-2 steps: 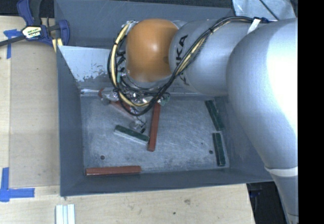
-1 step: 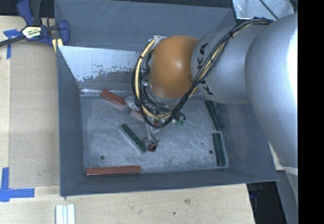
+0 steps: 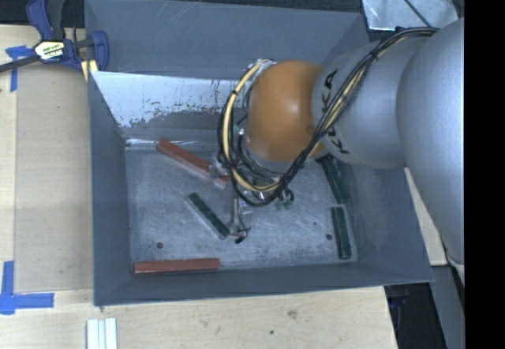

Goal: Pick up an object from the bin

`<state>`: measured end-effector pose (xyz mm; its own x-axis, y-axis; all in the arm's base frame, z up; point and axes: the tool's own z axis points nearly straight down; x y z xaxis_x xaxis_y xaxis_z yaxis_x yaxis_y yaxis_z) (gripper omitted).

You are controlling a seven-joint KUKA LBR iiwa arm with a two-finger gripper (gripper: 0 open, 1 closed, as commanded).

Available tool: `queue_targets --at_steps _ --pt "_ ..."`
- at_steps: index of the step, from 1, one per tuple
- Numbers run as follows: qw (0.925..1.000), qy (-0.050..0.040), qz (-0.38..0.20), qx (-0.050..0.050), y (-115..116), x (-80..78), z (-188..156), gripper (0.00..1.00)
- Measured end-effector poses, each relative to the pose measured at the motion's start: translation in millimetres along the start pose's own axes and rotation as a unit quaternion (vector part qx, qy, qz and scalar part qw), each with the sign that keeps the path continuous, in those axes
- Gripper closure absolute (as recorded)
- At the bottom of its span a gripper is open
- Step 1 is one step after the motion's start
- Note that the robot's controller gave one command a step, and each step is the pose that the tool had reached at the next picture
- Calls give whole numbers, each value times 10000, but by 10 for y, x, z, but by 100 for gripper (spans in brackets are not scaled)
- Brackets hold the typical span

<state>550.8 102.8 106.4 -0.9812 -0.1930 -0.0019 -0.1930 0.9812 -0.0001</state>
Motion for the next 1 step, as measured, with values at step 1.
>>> queue_targets --at_steps 1 --pt "9991 -21 412 22 -897 -473 356 0"
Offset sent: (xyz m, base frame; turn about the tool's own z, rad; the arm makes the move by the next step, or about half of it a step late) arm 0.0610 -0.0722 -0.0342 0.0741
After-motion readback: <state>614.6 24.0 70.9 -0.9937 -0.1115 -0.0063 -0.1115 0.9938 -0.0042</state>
